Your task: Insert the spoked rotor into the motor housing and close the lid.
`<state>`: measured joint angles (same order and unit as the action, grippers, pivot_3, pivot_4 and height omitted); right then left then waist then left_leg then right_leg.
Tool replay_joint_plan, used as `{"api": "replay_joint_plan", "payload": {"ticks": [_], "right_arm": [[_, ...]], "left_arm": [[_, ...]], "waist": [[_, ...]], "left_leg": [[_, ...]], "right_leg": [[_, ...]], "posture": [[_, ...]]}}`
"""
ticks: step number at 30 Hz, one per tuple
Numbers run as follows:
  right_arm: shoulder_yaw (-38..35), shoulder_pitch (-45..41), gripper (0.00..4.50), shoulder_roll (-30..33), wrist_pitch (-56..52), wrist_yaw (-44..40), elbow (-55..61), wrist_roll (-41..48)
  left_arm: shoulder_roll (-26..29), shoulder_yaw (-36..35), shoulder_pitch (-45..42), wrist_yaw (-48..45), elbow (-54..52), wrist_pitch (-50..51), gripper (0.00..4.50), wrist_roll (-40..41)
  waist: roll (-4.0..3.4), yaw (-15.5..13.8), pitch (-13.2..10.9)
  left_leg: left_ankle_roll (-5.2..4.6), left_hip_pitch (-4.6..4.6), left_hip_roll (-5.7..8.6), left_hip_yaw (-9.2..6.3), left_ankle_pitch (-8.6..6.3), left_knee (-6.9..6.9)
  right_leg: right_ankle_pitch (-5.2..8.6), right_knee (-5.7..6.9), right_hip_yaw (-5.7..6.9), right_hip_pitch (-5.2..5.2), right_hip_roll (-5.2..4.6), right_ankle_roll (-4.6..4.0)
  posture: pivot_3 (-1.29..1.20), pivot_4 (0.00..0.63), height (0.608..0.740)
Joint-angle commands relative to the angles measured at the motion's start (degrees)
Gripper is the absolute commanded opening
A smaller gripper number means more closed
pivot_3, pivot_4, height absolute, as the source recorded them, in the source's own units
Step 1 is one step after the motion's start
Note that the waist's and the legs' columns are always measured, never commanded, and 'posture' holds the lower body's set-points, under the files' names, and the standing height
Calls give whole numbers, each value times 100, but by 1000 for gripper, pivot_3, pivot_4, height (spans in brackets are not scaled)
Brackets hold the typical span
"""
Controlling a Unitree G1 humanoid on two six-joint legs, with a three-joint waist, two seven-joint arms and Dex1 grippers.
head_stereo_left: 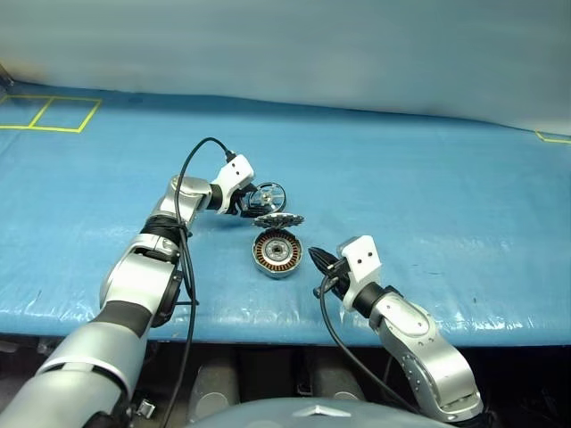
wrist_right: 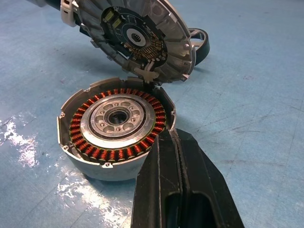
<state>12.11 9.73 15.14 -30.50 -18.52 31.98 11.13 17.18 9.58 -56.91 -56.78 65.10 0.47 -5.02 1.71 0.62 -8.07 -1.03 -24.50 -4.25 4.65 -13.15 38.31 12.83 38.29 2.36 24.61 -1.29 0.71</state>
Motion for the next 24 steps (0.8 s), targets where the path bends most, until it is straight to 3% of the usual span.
{"api": "replay_joint_plan", "payload": {"ticks": [1, 2, 5, 12, 24], "right_arm": [[5, -70, 0, -9, 75, -8, 80, -2], [8, -73, 0, -8, 75, -7, 77, -8], [17, -93, 0, -11, 59, -2, 82, -14], [19, -109, 0, 0, 38, -4, 78, -22], [51, -178, 0, 0, 3, -13, 50, -6]], "left_arm": [[-21, -55, 37, 141, -53, -66, 3976, -16], [-26, -63, 48, 166, -41, -69, 3976, -10], [-47, -67, 101, 197, -38, -73, 3396, 3], [-64, -57, 191, 185, -60, -66, 1122, 17], [124, -132, 297, 38, -253, -23, 1093, 73]], "waist": [[0, 0, 0], [0, 0, 0], [0, 2, 0], [-2, -1, 8], [0, 9, 9]], "left_leg": [[0, 0, 0, 0, 0, 1], [0, 1, 0, 0, 0, 2], [-1, 2, 0, 1, 0, 4], [-1, 10, 1, 1, 0, 6], [-3, 14, 2, 0, 1, 38]], "right_leg": [[0, 1, 0, 0, 0, 0], [0, 2, 0, -1, 0, 0], [0, 4, -1, -1, 0, 0], [0, 6, -1, -9, -2, 0], [1, 42, -2, -10, -7, -1]], "posture": [[0, 150, 740], [0, 150, 740], [0, 150, 740], [0, 150, 740], [0, 150, 740]]}}
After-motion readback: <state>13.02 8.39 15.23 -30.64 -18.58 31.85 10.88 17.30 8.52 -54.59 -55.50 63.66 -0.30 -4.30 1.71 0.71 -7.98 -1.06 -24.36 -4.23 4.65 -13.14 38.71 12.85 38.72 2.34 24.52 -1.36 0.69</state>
